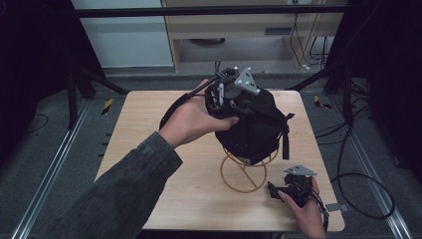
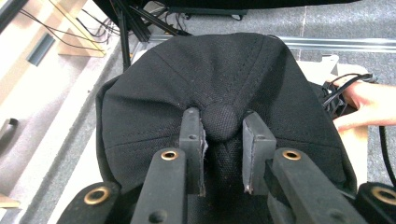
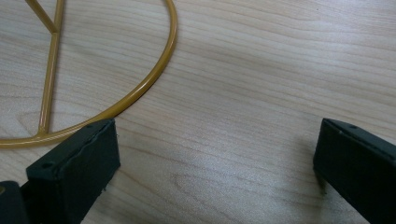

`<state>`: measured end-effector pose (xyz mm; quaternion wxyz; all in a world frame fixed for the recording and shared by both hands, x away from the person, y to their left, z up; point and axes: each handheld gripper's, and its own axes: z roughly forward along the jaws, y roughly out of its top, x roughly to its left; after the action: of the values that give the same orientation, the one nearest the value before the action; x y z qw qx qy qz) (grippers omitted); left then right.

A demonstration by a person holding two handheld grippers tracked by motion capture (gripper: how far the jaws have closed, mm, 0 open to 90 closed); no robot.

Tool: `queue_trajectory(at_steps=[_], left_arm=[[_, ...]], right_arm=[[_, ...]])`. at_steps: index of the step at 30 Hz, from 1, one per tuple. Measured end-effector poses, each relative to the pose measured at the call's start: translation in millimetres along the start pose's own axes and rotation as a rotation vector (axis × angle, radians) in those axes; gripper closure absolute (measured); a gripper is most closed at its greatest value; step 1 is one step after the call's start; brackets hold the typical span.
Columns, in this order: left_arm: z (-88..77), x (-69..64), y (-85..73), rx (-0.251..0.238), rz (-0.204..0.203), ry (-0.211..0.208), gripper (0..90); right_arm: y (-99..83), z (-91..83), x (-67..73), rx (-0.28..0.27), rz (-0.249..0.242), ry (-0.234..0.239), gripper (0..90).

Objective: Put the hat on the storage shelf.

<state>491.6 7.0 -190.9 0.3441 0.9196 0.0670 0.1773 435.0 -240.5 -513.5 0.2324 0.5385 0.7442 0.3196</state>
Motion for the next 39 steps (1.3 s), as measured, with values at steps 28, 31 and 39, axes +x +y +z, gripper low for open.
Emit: queue_trajectory(at_steps=[28, 31, 39], left_arm=[[45.7, -3.3, -18.9, 0.063, -0.024, -0.038, 71.7], [49.7, -4.0, -19.0, 0.071, -0.026, -0.041, 71.2], [53.0, -4.8, -20.0, 0.068, -0.033, -0.045, 70.5]], right_arm=[[0.2, 0.1, -0.2, 0.000, -0.004, 0.002, 0.6], [0.1, 0.1, -0.3, 0.000, -0.005, 0.002, 0.6], [0.1, 0.2, -0.3, 0.000, -0.006, 0.002, 0.6]])
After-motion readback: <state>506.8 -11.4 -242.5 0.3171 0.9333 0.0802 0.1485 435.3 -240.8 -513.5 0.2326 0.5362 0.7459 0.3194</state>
